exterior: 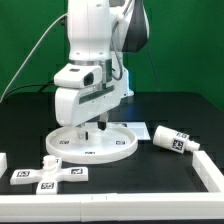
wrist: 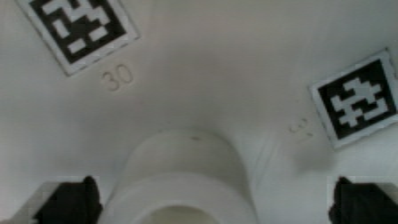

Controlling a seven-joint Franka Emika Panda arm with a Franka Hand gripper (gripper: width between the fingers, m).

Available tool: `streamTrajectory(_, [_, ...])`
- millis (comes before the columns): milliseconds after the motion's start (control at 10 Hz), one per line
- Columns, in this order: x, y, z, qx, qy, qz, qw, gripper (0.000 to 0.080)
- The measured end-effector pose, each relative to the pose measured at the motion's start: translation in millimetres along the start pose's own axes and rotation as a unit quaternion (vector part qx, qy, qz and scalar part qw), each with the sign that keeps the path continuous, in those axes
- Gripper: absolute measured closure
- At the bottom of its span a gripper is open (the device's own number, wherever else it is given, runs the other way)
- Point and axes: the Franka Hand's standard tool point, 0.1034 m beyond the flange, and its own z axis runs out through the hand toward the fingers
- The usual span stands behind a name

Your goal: Assemble round table

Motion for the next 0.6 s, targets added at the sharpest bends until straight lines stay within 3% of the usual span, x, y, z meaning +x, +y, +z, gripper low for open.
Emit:
streamTrajectory(200, [-1.7,11.0,5.3,-0.004,0.002,0.005,1.0,0.015])
streamTrajectory(300, [-1.5,9.5,5.6,-0.003,0.002,0.005,1.0,0.015])
streamTrajectory(400, [-1.5,9.1,5.9,-0.002,0.002,0.005,1.0,0.0286])
streamTrajectory(500, [-1.5,9.1,6.0,-0.002,0.002,0.005,1.0,0.0286])
streamTrajectory(600, [-1.5,9.0,6.0,-0.002,0.002,0.005,1.0,0.0399])
